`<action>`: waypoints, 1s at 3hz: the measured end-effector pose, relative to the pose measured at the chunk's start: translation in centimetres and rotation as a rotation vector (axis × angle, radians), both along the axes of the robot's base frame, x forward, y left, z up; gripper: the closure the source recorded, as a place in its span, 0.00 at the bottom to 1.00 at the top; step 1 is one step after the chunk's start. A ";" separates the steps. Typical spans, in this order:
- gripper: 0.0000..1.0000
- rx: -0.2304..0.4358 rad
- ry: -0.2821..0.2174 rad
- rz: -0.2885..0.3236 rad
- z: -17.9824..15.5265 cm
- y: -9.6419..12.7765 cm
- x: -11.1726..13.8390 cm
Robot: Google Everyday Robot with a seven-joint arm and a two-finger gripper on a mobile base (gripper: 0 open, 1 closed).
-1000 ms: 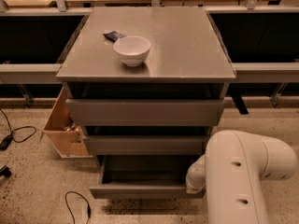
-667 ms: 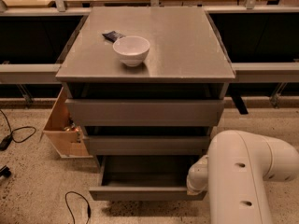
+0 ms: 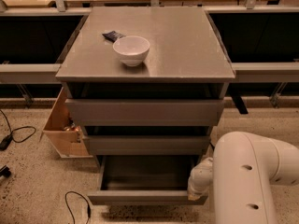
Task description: Open bottom drawer
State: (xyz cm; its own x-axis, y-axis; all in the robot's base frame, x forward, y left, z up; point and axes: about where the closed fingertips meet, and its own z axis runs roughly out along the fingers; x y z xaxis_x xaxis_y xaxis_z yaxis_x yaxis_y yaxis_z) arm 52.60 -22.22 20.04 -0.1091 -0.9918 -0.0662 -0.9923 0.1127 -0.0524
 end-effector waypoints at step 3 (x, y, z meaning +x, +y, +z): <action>0.00 0.000 0.000 0.000 0.0 0.0 0.0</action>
Offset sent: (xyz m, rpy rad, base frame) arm 0.0000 0.0000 0.0000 0.0000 0.0000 0.0000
